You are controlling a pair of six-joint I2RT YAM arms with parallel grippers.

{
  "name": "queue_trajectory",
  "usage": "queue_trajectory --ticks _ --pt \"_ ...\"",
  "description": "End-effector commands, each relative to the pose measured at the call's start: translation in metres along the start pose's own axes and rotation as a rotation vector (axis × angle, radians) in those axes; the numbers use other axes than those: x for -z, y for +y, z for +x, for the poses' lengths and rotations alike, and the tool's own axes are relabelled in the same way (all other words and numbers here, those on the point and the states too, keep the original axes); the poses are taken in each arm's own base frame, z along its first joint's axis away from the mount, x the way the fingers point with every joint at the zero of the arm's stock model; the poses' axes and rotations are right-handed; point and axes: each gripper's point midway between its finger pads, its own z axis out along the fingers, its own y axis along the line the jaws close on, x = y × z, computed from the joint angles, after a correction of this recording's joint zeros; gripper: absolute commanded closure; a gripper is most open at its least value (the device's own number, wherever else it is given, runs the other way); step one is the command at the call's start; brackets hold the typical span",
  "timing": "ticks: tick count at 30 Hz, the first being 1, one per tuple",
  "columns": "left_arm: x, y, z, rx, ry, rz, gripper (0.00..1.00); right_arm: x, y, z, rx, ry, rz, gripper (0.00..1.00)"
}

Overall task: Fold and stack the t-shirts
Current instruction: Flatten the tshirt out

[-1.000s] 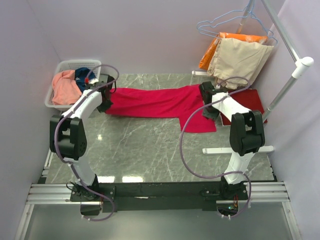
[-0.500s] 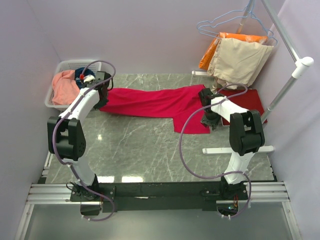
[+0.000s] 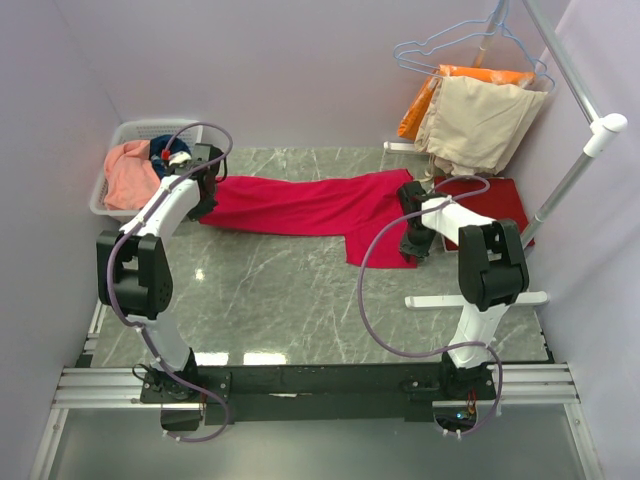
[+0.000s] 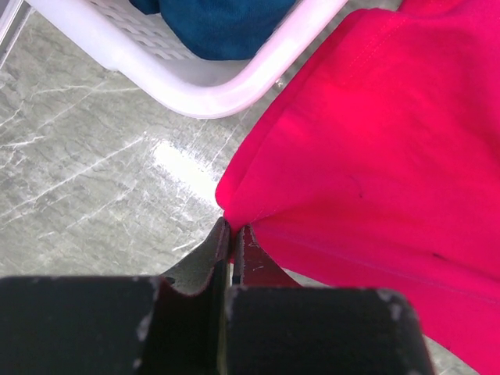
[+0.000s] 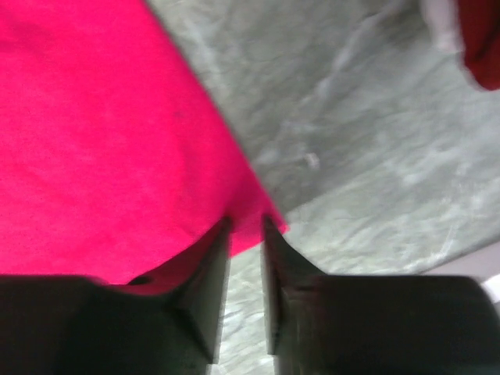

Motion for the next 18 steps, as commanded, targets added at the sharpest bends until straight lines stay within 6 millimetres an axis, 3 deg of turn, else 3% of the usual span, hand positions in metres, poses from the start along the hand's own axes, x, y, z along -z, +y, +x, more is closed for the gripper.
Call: queue_trajectory --ticks 1,5,9,10,13,18 --pt "0.009 0.003 -0.011 -0.002 -0.021 0.006 0.99 -0.013 0.013 0.011 0.025 0.073 -0.043 0.75" --pt "0.015 0.008 -0.017 0.006 -0.041 0.002 0.99 -0.013 0.019 0.011 0.031 0.086 -0.066 0.76" --pt "0.019 0.021 -0.025 0.023 -0.075 -0.046 0.99 -0.011 0.017 0.009 0.039 0.064 -0.035 0.47" --pt "0.02 0.024 -0.028 0.035 -0.085 -0.059 0.99 -0.009 0.018 0.008 0.039 0.055 -0.031 0.45" --pt "0.019 0.039 -0.034 0.05 -0.111 -0.137 0.99 -0.006 0.021 0.009 0.053 0.037 -0.016 0.41" --pt "0.019 0.045 -0.045 0.083 -0.128 -0.167 0.99 -0.01 0.032 0.018 0.061 0.062 -0.039 0.42"
